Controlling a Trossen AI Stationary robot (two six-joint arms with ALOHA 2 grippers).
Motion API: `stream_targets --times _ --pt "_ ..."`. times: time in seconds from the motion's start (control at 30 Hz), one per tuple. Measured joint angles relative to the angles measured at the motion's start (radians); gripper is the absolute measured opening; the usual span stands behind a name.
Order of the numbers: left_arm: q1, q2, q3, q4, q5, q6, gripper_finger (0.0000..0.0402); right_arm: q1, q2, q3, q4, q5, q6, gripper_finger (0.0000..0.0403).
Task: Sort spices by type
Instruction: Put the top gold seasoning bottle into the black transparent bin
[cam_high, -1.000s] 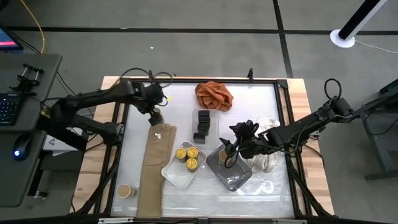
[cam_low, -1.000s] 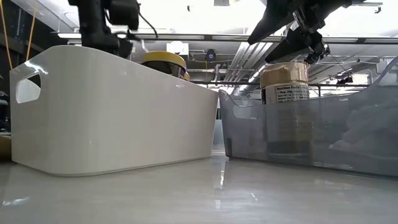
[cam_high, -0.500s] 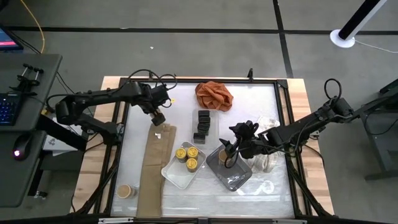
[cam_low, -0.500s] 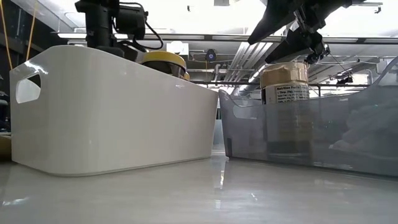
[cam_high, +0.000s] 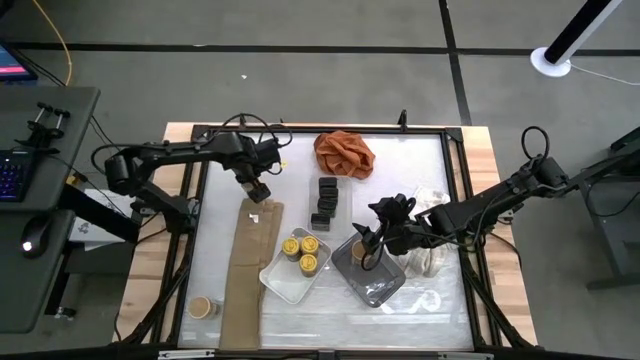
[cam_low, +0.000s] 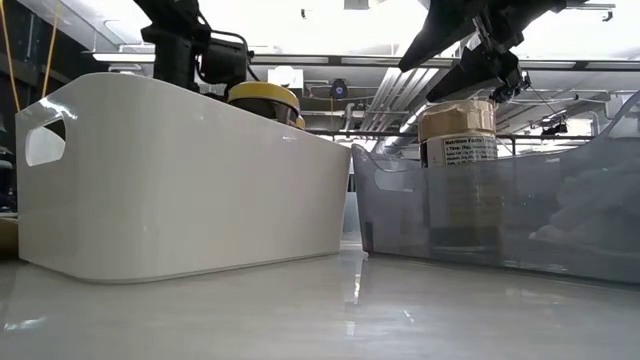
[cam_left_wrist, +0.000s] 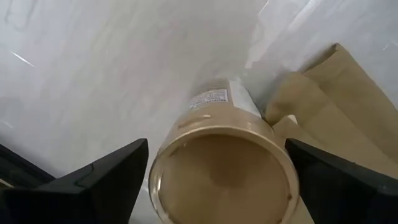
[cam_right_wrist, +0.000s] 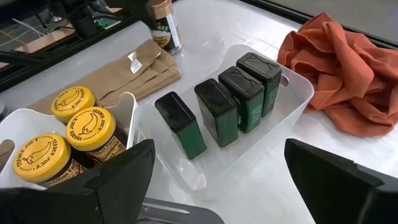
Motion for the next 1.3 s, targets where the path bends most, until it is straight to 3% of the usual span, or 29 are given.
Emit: stream_targets --times 0.13,0.3,0.5,0.63,0.87,1.13,1.3 --pt "0.000 0.015 0.000 0.000 -0.015 0.004 0.0328 0.000 0.000 0.000 0.000 -0.003 0.000 0.0355" --pt "0.003 0.016 0.024 -0.040 -0.027 0.055 0.0233 0.003 -0.007 0.000 -0.008 -0.019 -0.011 0.0354" --pt "0.021 -0.003 0.215 -0.094 -0.124 0.095 0.0233 0.016 -0.088 0.022 -0.164 0.072 0.016 0.0354" --pt "-0.005 -0.026 0.383 -0.047 -0.109 0.097 0.0233 0.016 -0.162 0.043 -0.277 0.120 0.051 0.0355" --pt "-0.216 -0.018 0.534 0.144 0.048 0.105 0.0233 0.019 -0.232 0.043 -0.367 0.092 0.131 0.0354" --pt "-0.555 0.091 0.534 0.376 0.057 0.159 0.0233 0.022 -0.233 0.043 -0.459 -0.125 0.189 0.0354" --pt "-0.683 0.195 0.534 0.521 0.060 0.183 0.0233 0.047 -0.233 0.043 -0.542 -0.143 0.195 0.0354"
